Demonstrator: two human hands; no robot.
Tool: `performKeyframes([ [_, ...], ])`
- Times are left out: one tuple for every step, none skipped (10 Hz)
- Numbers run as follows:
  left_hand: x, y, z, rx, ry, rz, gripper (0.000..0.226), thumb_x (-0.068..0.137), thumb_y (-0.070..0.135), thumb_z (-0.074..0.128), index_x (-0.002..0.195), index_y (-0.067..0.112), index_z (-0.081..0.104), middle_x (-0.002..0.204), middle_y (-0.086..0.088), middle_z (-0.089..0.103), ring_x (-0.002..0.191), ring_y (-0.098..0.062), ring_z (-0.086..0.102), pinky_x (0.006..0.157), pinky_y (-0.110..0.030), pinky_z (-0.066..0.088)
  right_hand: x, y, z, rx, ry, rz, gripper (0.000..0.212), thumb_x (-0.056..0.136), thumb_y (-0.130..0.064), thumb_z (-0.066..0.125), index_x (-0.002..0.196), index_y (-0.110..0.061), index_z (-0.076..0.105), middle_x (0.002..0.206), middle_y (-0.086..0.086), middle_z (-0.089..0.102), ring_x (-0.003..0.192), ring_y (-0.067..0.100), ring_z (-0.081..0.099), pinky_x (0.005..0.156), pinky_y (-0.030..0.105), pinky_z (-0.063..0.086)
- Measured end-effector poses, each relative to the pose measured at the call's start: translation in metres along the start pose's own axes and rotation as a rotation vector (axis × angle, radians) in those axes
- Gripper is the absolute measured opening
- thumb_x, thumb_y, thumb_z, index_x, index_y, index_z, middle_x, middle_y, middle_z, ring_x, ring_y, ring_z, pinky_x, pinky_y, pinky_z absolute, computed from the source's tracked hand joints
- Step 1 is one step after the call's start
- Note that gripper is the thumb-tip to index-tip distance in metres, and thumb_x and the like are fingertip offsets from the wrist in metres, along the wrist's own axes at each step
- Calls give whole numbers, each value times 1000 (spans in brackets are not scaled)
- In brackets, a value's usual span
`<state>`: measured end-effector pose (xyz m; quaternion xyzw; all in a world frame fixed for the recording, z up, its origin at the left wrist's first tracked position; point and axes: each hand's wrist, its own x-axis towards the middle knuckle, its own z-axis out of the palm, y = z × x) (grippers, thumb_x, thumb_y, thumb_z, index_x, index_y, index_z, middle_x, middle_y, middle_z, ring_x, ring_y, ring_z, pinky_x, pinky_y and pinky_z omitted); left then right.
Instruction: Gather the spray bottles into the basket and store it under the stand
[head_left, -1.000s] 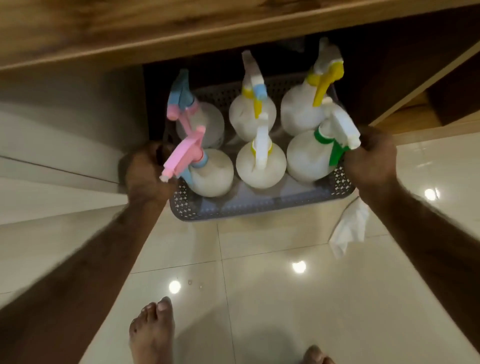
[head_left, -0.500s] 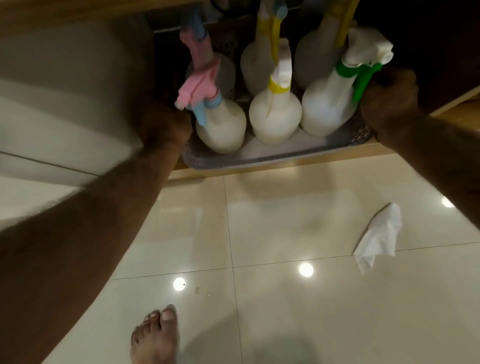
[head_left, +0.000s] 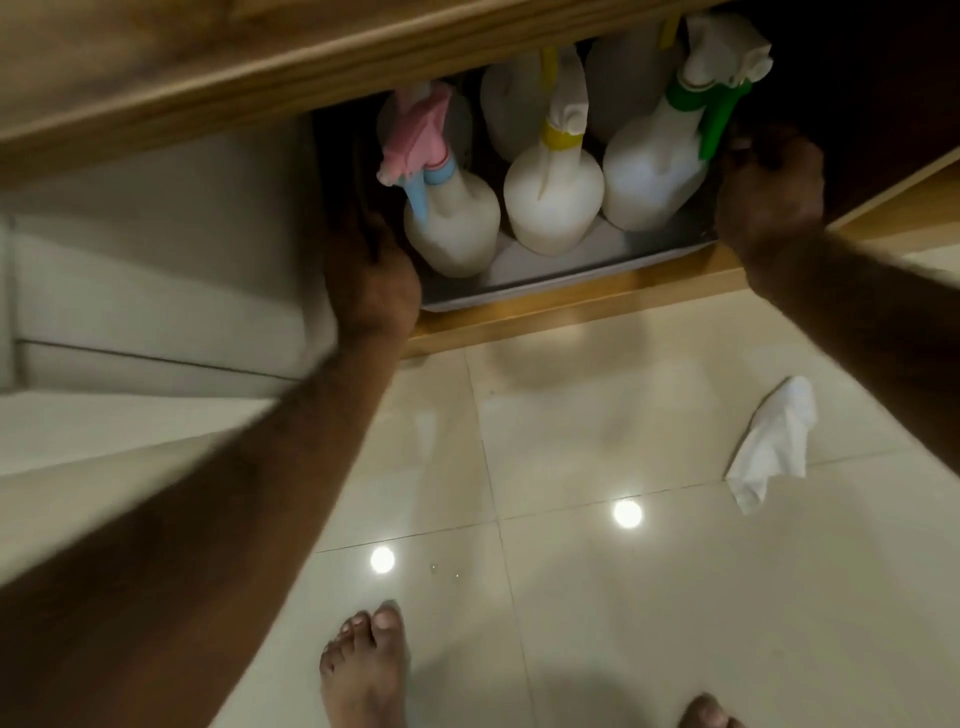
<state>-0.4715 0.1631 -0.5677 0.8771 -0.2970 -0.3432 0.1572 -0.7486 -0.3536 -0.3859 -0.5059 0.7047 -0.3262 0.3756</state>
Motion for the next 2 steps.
performKeyframes([
  [-4,7,1,-134,-166,-163,28,92,22,46,117,13,52,93,-27,76,83,-45,76,75,-53,62,-41,-4,-8,61,-13,-37,42,102,-32,46,138,-13,56,132,4,62,119,11,58,102,19,47],
  [36,169,-63,-242,-198,-74,47,98,28,36,144,38,28,129,-31,71,115,-45,69,99,-52,53,-102,9,-17,-142,124,-201,45,104,-34,41,137,-5,53,128,14,64,110,16,59,100,29,49],
])
